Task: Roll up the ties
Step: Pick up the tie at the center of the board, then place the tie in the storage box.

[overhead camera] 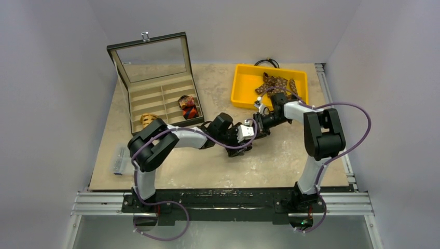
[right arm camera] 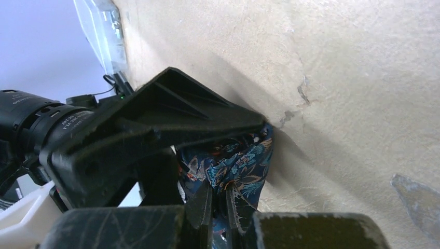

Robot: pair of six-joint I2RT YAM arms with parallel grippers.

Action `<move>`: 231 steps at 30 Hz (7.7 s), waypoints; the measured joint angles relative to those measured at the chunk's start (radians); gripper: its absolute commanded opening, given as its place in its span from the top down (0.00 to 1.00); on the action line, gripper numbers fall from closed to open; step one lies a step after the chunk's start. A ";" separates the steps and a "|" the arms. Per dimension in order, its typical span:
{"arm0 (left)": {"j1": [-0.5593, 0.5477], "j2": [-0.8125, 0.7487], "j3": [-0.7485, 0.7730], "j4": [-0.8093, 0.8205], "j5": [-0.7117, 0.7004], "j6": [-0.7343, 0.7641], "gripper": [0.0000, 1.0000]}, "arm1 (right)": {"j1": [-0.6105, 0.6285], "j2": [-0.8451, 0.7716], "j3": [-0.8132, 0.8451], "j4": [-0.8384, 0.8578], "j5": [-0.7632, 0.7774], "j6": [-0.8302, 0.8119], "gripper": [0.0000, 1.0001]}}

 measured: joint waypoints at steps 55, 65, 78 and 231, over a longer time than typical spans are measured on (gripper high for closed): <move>0.653 -0.623 0.167 -0.240 0.500 -1.080 0.00 | 0.246 -0.222 0.467 0.673 -0.118 0.564 1.00; 0.620 -0.600 0.136 0.014 0.509 -1.256 0.39 | 0.276 -0.222 0.467 0.703 -0.123 0.592 1.00; 0.612 -0.586 0.136 0.065 0.509 -1.309 1.00 | 0.270 -0.223 0.467 0.729 -0.134 0.616 0.91; 0.969 0.082 0.627 -1.086 -0.492 -0.495 0.20 | 0.256 -0.245 0.516 -0.051 1.216 -0.633 0.02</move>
